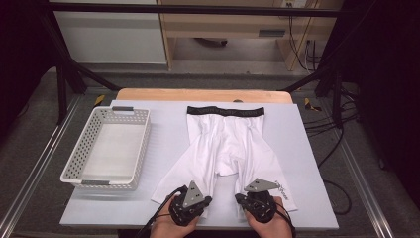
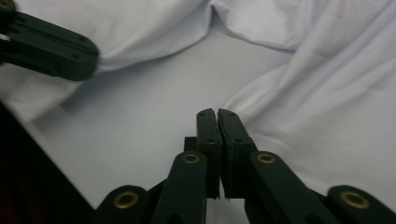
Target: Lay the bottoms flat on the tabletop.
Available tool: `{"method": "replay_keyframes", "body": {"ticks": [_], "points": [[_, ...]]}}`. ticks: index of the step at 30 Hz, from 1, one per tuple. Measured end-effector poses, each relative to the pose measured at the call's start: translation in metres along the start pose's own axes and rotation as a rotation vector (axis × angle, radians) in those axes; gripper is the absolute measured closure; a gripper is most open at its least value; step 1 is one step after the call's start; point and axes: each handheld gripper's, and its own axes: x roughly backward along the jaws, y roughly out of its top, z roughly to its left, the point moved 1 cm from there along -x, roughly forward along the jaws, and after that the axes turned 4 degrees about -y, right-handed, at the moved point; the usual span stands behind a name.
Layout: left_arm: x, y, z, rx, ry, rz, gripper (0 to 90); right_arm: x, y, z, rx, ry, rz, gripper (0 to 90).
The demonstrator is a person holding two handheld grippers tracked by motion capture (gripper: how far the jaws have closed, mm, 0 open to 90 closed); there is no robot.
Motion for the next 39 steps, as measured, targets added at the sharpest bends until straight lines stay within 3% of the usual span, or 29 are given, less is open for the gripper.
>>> {"method": "replay_keyframes", "body": {"ticks": [2, 4, 8, 13, 15, 17, 20, 23, 25, 30, 32, 35, 39], "points": [[0.003, -0.004, 0.003, 0.019, 0.007, -0.002, 86.8, 0.002, 0.001, -0.002, 0.014, -0.037, -0.01, 79.2], [0.006, -0.008, 0.005, 0.035, 0.009, 0.006, 78.5, 0.007, 0.005, -0.001, 0.014, -0.057, -0.035, 73.1], [0.02, -0.01, 0.015, 0.016, 0.071, -0.008, 65.8, 0.003, 0.023, -0.001, 0.032, -0.077, -0.07, 67.4], [0.044, -0.017, 0.039, 0.054, 0.134, -0.032, 58.7, -0.033, 0.052, -0.011, 0.053, -0.105, -0.034, 63.4], [0.054, -0.026, 0.047, 0.078, 0.15, -0.036, 57.3, -0.048, 0.058, -0.018, 0.039, -0.088, -0.013, 62.5], [0.063, -0.034, 0.051, 0.096, 0.157, -0.045, 57.3, -0.059, 0.062, -0.025, 0.028, -0.111, 0.008, 60.8], [0.072, -0.042, 0.051, 0.076, 0.191, -0.043, 57.1, -0.063, 0.065, -0.033, 0.004, -0.137, 0.004, 60.2], [0.075, -0.048, 0.05, 0.06, 0.219, -0.036, 55.9, -0.069, 0.064, -0.037, -0.005, -0.138, 0.023, 61.4], [0.076, -0.049, 0.051, 0.072, 0.222, -0.036, 55.7, -0.075, 0.062, -0.035, 0.018, -0.15, 0.037, 66.6], [0.077, -0.051, 0.053, 0.091, 0.233, -0.045, 55.7, -0.078, 0.066, -0.03, 0.039, -0.136, 0.039, 89.2], [0.077, -0.052, 0.053, 0.094, 0.234, -0.043, 55.7, -0.077, 0.069, -0.032, 0.019, -0.113, 0.044, 90.0], [0.076, -0.052, 0.054, 0.092, 0.234, -0.043, 55.8, -0.067, 0.077, -0.031, -0.004, -0.078, 0.002, 90.0], [0.076, -0.052, 0.055, 0.094, 0.232, -0.041, 55.8, -0.051, 0.092, -0.032, -0.015, -0.075, -0.045, 90.0]]}}
